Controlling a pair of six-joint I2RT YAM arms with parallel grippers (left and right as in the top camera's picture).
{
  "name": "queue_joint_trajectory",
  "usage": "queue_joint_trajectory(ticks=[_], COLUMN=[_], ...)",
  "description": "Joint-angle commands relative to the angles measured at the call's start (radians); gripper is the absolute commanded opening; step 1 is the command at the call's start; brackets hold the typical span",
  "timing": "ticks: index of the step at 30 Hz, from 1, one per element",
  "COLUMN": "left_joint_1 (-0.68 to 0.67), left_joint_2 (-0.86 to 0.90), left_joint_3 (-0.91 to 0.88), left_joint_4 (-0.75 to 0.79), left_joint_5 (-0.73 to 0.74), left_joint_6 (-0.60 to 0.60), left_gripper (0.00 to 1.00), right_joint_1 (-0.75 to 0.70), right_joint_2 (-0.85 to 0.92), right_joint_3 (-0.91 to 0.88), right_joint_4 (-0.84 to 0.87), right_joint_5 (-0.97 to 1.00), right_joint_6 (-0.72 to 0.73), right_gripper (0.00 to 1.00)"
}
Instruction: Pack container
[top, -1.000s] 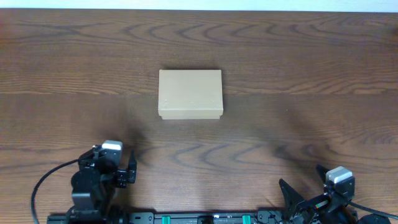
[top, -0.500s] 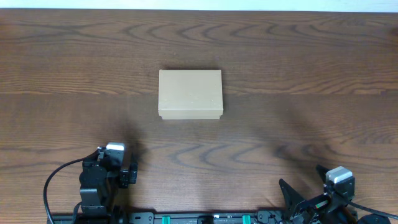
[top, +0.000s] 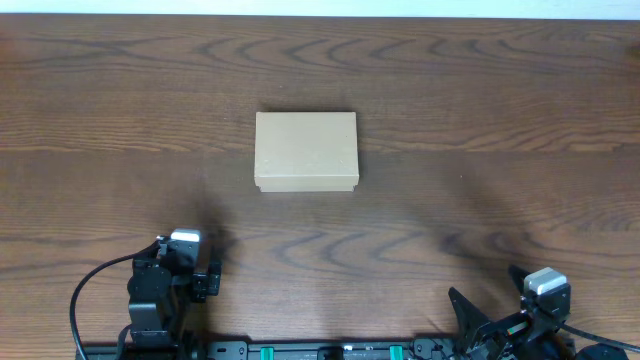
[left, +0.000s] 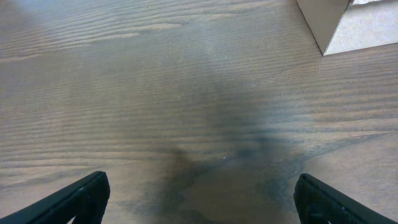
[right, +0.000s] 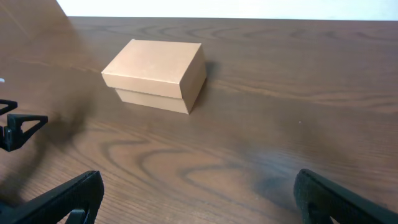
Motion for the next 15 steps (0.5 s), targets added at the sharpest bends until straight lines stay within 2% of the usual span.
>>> queue_joint_trajectory(ticks=[1, 8, 15], left_joint_1=[-0.003, -0.003, -0.003], left_joint_2=[-0.009, -0.009, -0.009], left_joint_3=[-0.008, -0.008, -0.008], left_joint_4=[0.003, 0.003, 0.003], left_joint_5=[-0.024, -0.024, -0.024], left_joint_6=[0.006, 0.006, 0.006], left_gripper=[0.95, 0.95, 0.95], right_joint_1=[-0.008, -0.082, -0.22], right_joint_2=[-0.006, -0.006, -0.011], right_joint_3=[-0.003, -0.05, -0.292], right_joint_4=[-0.001, 0.107, 0.258], right_joint_5=[0.006, 0.051, 0.157], right_joint_6=[0.011, 0.011, 0.011], right_gripper=[0.99, 0.99, 0.99])
